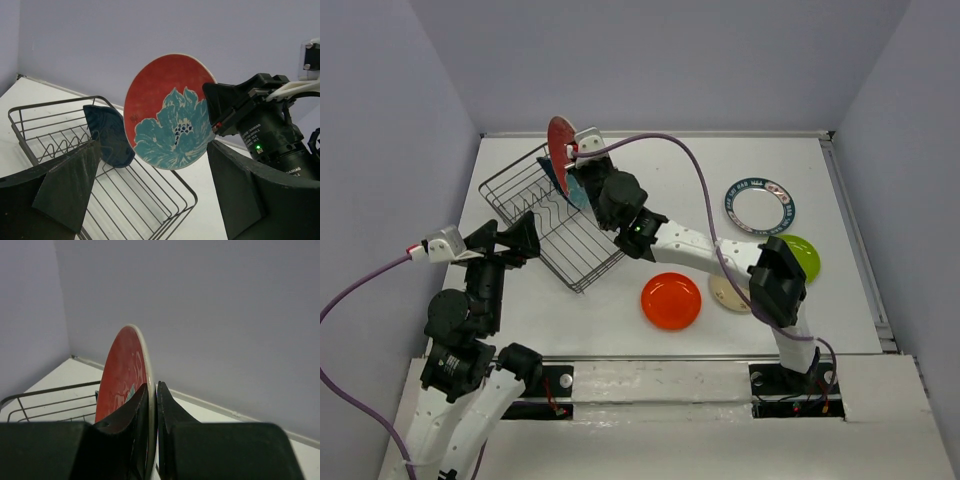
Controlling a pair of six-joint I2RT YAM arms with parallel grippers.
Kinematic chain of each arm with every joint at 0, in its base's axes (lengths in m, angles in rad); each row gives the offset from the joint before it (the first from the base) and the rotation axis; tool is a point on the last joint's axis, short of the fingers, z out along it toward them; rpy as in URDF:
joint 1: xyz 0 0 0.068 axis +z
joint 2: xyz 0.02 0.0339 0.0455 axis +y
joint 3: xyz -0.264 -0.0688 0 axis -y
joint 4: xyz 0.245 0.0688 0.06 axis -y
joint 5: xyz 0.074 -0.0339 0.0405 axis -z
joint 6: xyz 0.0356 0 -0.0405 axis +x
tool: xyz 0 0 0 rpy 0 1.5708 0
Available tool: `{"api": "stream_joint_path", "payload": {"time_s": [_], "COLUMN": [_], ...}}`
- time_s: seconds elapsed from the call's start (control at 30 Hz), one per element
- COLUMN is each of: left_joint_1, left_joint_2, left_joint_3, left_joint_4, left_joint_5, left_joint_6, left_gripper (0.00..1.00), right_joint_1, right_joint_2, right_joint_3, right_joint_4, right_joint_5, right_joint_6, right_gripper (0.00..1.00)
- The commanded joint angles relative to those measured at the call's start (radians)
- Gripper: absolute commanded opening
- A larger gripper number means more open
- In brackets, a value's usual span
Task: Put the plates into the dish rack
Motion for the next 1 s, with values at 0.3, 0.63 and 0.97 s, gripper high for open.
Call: {"api": "stream_joint_path", "payload": {"time_s": [0.3,0.63,0.97], "left_joint_1": [0.005,0.005,0.005], "left_joint_2": [-0.017,-0.013,0.001], "left_joint_3": [0.005,0.005,0.004], "left_joint_4": [0.042,0.042,0.042], "left_joint_5": [-0.032,-0.024,-0.020], "left_joint_6": [0.016,0.013,0.012], "left_gripper": [0.99,0.99,0.99], "right_joint_1": [0.013,-0.024,-0.024], "right_joint_2": [0.235,0.356,0.385], "right_joint_3": [0.448,0.563,0.697], "right_joint_4": [-0.030,-0.127,-0.113], "right_joint_5": [-0.209,-0.223,-0.200], "right_joint_6": [-0.106,-0.065,-0.140], "right_gripper": [0.07,0.07,0.07]}}
